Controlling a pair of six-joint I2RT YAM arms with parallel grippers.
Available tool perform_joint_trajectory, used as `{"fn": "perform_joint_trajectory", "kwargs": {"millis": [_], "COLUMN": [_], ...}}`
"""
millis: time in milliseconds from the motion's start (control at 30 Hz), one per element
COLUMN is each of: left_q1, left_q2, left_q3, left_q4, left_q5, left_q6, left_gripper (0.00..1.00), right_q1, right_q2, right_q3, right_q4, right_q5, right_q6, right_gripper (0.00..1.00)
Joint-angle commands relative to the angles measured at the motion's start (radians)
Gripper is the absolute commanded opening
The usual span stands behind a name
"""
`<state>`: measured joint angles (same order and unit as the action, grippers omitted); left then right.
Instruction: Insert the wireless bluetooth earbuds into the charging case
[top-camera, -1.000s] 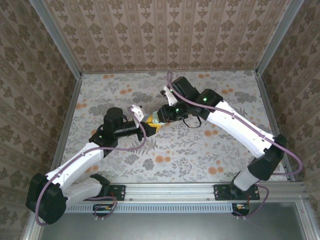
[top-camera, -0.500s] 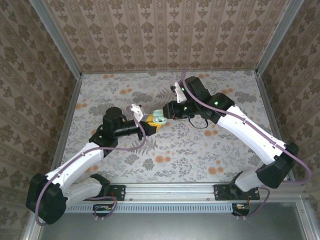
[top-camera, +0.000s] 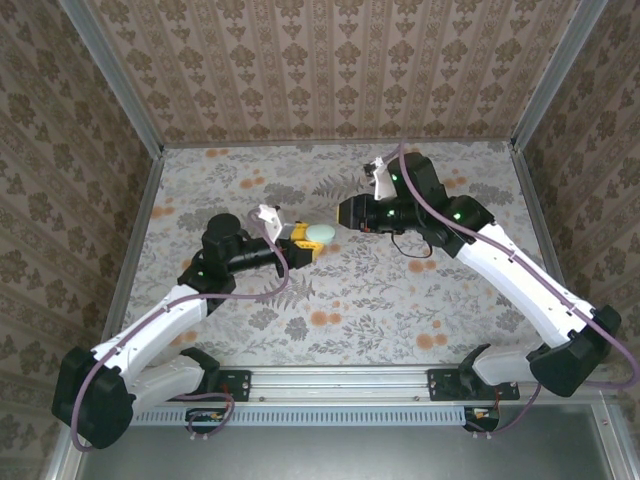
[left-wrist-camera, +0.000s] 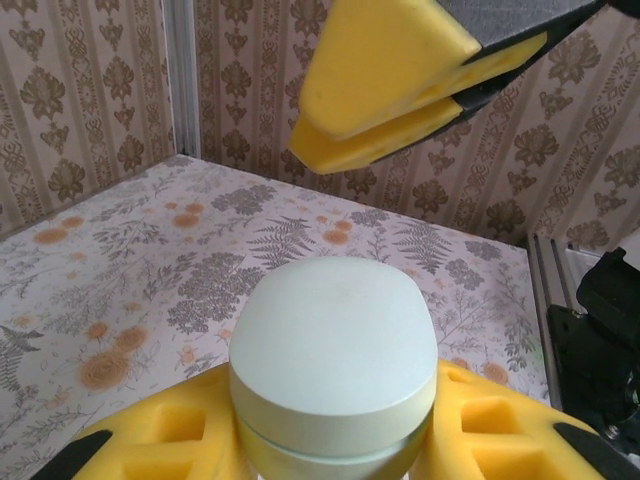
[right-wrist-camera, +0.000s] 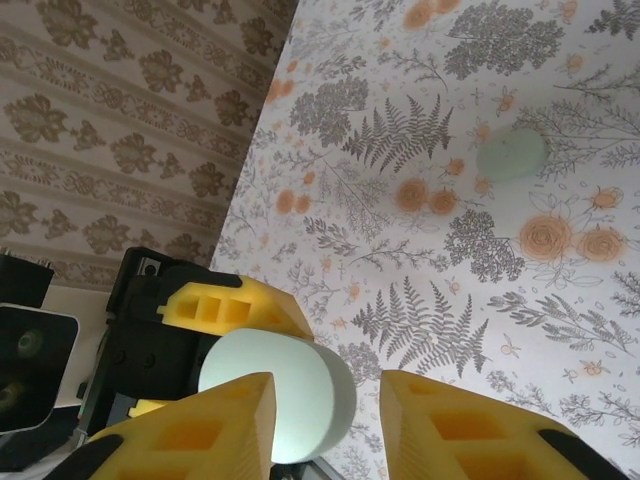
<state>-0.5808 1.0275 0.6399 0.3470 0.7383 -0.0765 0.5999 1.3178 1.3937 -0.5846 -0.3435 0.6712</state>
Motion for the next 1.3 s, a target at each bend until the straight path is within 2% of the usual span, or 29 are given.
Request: {"fn": "perform_joint_trajectory", "kwargs": {"millis": [0,300,433,800,900,1033,1100,1167,1267], "left_q1": [0.015,0.030,0.030,0.030,0.030,0.030,0.030,0.029,0.026], "left_q2": [-0.013,-0.016,-0.017,-0.017,-0.020,-0.026,-0.028,-0.033,-0.054], "left_q3": [-0.015,-0.020,-0.019,-0.009,-0.010,-0.013,-0.013,-0.007,0.011], "left_q4": [0.084,0.171,0.192,0.211,0.205,0.187,0.175,0.141,0.040], "left_q5": [0.031,0.039,0.042,0.035,0.032,0.027,0.025,0.021,0.016], "left_q6": [-0.056,-0.126,-0.147,-0.194,-0.199,-0.199,-0.192,-0.172,-0.100], "left_gripper": [0.03,0.03,0.03,0.04,0.04,0.06,0.09,0.19,0.42], "right_q1": [-0.026,-0.034,-0.028,0.019,0.029,0.028,0.029,0.028,0.015], "right_q2": [-0.042,-0.051,-0.039,0.019,0.029,0.032,0.038,0.042,0.044], "right_q3": [-0.050,-0.215,-0.264,-0.297,-0.305,-0.315,-0.314,-0.314,-0.325], "right_q4": [0.093,0.399,0.533,0.675,0.705,0.748,0.756,0.768,0.781], "right_q5": [-0.057,-0.216,-0.269,-0.355,-0.374,-0.376,-0.374,-0.371,-0.345], "right_q6": [0.069,0.299,0.386,0.498,0.520,0.550,0.556,0.566,0.589], "right_gripper": [0.39,0.53,0.54,0.55,0.49,0.28,0.21,0.18,0.15]}}
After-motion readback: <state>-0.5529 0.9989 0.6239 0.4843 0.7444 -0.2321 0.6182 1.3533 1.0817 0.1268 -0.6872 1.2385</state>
